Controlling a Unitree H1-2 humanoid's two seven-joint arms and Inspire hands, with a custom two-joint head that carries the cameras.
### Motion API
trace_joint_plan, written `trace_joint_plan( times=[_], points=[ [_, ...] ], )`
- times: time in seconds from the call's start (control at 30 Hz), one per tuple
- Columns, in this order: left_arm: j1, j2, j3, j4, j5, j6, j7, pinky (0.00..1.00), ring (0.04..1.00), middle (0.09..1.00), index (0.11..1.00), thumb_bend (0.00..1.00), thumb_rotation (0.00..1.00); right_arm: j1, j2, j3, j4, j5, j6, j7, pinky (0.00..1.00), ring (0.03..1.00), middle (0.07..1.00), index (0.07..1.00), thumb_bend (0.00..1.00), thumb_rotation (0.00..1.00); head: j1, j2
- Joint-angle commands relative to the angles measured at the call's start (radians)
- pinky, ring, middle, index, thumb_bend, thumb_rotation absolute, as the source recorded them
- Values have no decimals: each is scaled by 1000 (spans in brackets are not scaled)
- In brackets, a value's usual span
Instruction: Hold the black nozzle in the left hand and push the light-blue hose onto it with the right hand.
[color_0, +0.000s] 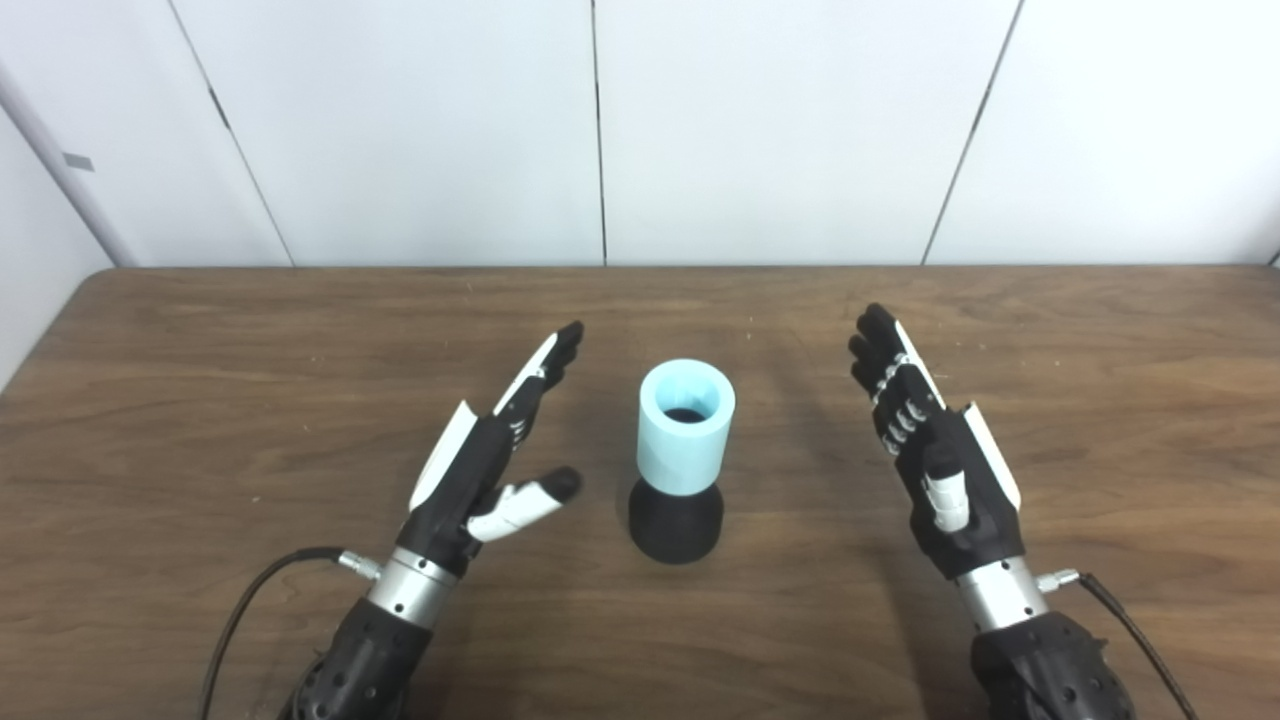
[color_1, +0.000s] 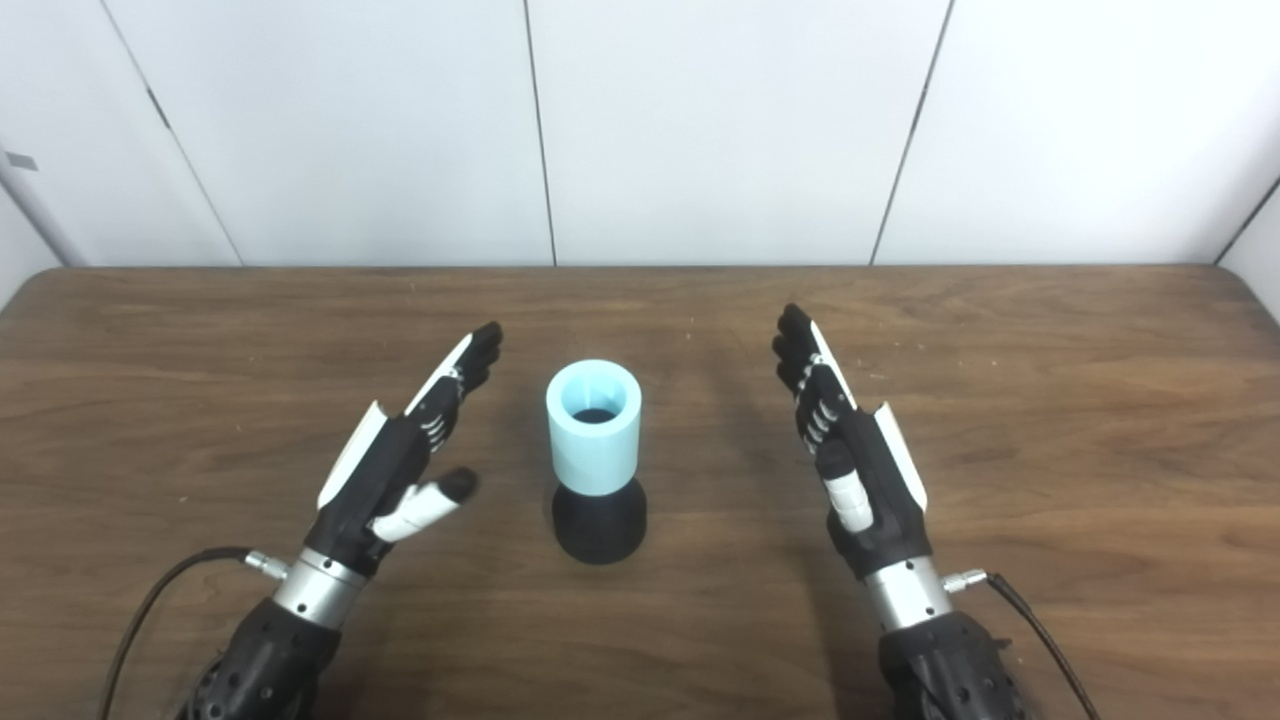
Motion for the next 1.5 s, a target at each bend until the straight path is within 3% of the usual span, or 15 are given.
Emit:
trace_joint_plan(
  times=[0.0, 0.1, 0.27, 0.43, 0.8, 1.47],
  points=[
    [-1, -21, -2, -72, -24, -7, 11, 1000, 1000, 1000, 1000, 1000, 925, -15, 3, -3, -24, -5, -4, -9, 1000, 1000, 1000, 1000, 759, 968, 3, 4],
    [32, -54, 4, -98, 18, 5, 42, 1000, 1000, 1000, 1000, 1000, 942, -14, 8, -1, -26, -31, 3, -20, 1000, 1000, 1000, 1000, 757, 975, 3, 4],
    [75, -193, 54, -105, 218, 44, 221, 1000, 1000, 1000, 1000, 1000, 999, -9, 17, 5, -49, -83, 69, -39, 1000, 1000, 1000, 1000, 737, 1000, 6, 3],
    [76, -238, 75, -110, 221, 133, 247, 1000, 1000, 1000, 1000, 970, 1000, -2, 15, 12, -81, -111, 125, -45, 1000, 1000, 1000, 1000, 785, 1000, 9, 1],
    [73, -266, 86, -147, 164, 276, 256, 1000, 1000, 1000, 1000, 946, 1000, 2, 37, 4, -66, -115, 99, -64, 1000, 1000, 1000, 1000, 765, 1000, 10, 3],
    [66, -233, 74, -141, 150, 281, 244, 1000, 1000, 1000, 1000, 953, 1000, -10, 72, -38, -24, -27, 95, -61, 1000, 1000, 1000, 1000, 759, 1000, -5, -2]
  ],
)
